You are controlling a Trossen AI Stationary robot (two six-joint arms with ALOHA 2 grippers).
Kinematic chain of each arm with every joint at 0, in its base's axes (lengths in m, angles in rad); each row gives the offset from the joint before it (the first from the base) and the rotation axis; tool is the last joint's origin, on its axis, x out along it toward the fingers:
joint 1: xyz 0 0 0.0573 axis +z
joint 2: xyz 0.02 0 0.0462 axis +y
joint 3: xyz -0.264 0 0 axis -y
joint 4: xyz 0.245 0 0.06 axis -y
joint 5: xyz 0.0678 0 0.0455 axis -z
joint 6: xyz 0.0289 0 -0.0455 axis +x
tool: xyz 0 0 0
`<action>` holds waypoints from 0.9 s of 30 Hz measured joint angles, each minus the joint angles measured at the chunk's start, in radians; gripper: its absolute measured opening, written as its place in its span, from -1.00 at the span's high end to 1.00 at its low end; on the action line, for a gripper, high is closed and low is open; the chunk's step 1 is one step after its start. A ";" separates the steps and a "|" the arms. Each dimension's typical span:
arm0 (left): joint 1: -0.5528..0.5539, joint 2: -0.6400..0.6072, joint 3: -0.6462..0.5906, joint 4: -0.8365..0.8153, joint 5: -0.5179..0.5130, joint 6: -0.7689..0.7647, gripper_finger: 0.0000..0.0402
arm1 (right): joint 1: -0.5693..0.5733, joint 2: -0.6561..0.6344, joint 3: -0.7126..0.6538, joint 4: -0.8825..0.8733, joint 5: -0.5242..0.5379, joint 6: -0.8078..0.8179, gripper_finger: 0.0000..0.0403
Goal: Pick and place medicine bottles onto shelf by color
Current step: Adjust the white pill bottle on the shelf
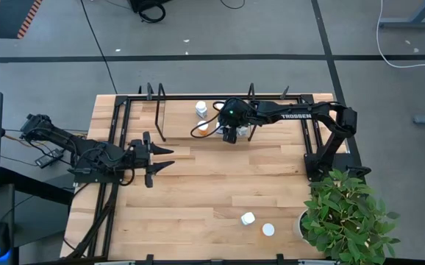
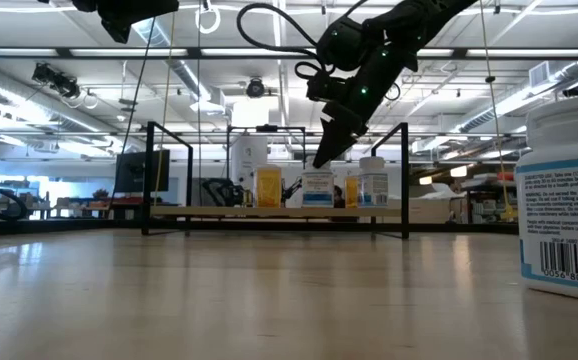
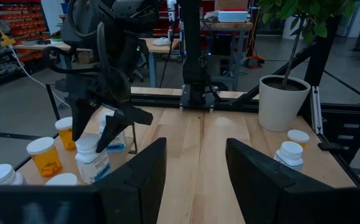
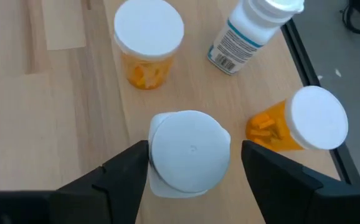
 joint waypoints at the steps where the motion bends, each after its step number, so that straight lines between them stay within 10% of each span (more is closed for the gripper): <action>1: 0.000 0.000 0.000 0.000 0.000 0.000 0.14 | 0.000 0.000 0.000 0.001 0.000 -0.005 -0.31; 27: 0.000 0.000 0.000 0.000 0.000 0.004 0.14 | 0.029 -0.007 0.052 0.022 0.006 -0.021 -0.36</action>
